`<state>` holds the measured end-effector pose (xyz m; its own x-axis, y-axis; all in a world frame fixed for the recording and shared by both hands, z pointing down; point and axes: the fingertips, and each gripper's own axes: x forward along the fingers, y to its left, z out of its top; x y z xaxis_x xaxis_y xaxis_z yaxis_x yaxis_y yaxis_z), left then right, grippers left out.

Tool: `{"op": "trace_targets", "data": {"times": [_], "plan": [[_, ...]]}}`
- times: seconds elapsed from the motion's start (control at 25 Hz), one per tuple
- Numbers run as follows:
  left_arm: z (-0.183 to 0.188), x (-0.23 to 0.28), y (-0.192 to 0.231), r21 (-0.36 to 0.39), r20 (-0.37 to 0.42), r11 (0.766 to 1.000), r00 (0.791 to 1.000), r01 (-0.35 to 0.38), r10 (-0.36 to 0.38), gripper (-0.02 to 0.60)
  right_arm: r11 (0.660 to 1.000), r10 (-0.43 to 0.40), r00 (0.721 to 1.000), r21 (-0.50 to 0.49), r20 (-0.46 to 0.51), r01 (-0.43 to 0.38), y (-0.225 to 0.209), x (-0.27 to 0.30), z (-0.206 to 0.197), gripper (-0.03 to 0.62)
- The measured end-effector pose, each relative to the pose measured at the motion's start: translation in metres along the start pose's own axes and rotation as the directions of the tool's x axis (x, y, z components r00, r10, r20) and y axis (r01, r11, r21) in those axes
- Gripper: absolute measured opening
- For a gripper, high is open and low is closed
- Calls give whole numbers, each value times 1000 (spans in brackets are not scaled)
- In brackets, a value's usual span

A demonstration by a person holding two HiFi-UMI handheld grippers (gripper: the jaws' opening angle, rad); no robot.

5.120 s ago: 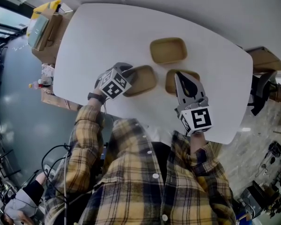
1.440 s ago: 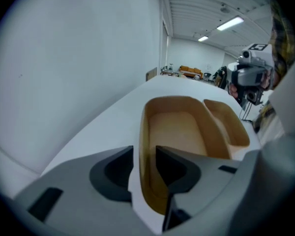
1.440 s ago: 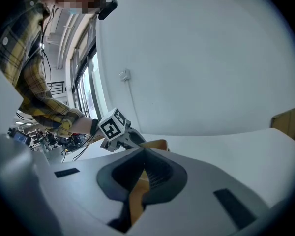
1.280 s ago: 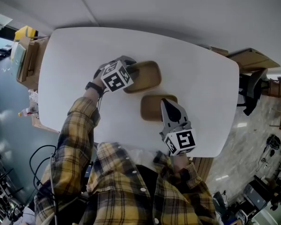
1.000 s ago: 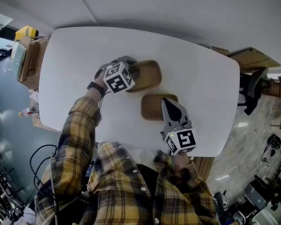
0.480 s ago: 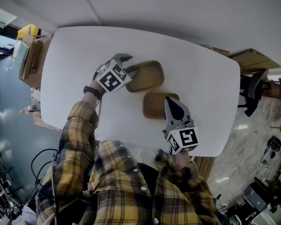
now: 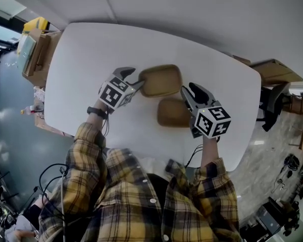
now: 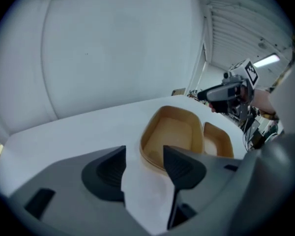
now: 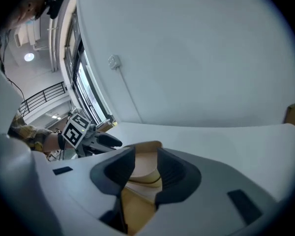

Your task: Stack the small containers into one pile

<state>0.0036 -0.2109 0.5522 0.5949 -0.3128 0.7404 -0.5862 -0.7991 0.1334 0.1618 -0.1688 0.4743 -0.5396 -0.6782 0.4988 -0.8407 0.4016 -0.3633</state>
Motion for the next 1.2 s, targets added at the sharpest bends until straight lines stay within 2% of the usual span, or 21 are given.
{"op": "trace_targets", "data": {"times": [0.2,0.4,0.64,0.8,0.96,1.2], "plan": [[-10,-3,-7,-109,-7,994,1000,-15,14,218,999,27,989,-18,-144,-30,-18,31,-1,171],[-16,-3,-8,-220,-6,974,999,-48,48,218,998,68,960,1,-271,-70,-28,60,-16,187],[-15,-3,-12,-212,-32,975,997,-73,68,218,996,84,914,9,-397,-88,-39,74,-40,187],[-18,0,-13,-245,-41,966,997,-78,70,218,994,91,878,-11,-470,-110,-36,85,-56,170],[-21,8,-18,-241,-72,968,996,-64,48,213,997,53,882,-23,-468,-73,-36,93,-56,96],[-23,11,-20,-267,-95,961,995,-67,43,167,1000,2,888,-20,-460,-13,-40,91,-55,60]]}}
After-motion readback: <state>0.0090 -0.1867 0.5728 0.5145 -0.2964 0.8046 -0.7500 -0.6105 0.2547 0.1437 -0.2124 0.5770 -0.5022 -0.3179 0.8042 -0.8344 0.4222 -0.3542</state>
